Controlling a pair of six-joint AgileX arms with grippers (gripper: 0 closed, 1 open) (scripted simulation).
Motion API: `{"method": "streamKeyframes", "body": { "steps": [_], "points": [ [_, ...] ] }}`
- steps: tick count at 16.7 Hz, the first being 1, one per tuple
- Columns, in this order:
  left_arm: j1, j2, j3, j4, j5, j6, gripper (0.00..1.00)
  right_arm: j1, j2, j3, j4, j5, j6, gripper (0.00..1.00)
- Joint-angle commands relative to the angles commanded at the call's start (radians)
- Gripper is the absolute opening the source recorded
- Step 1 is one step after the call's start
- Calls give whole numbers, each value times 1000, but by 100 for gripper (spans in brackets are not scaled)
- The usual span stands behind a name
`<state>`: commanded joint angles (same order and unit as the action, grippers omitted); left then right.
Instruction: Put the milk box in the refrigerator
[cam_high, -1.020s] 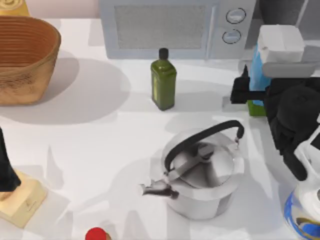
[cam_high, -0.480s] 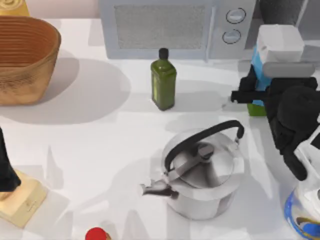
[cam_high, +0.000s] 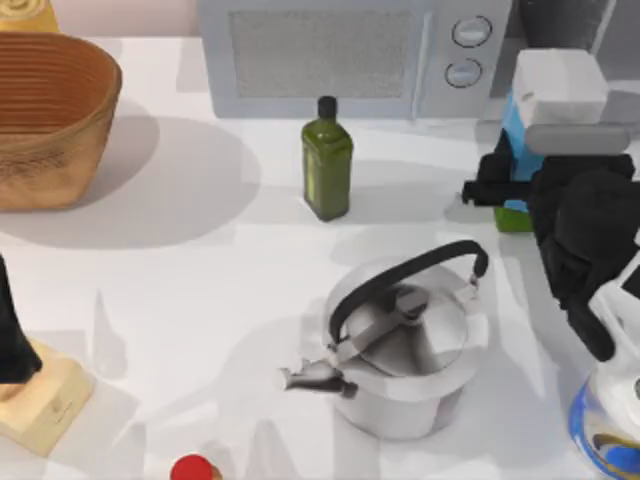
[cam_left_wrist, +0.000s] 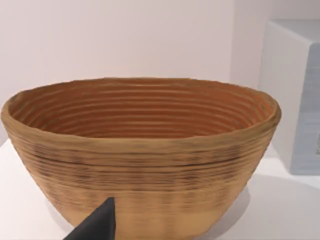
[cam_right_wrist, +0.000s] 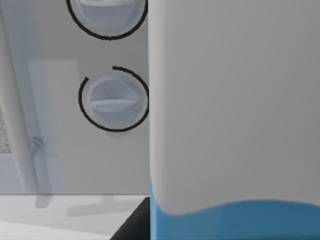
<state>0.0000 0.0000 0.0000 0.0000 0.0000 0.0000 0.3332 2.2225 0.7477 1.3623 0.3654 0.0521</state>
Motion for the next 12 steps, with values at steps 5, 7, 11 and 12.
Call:
{"method": "streamKeyframes", "body": {
  "steps": [5, 7, 11, 12],
  "points": [
    [0, 0, 0, 0, 0, 0, 100, 0, 0, 0, 0, 0, 0, 0],
    [0, 0, 0, 0, 0, 0, 100, 2, -6, 0, -3, -1, 2, 0],
    [0, 0, 0, 0, 0, 0, 100, 1, -89, 18, -104, -2, 2, 0],
    [0, 0, 0, 0, 0, 0, 100, 1, -125, 26, -148, -3, 2, 0]
  ]
}}
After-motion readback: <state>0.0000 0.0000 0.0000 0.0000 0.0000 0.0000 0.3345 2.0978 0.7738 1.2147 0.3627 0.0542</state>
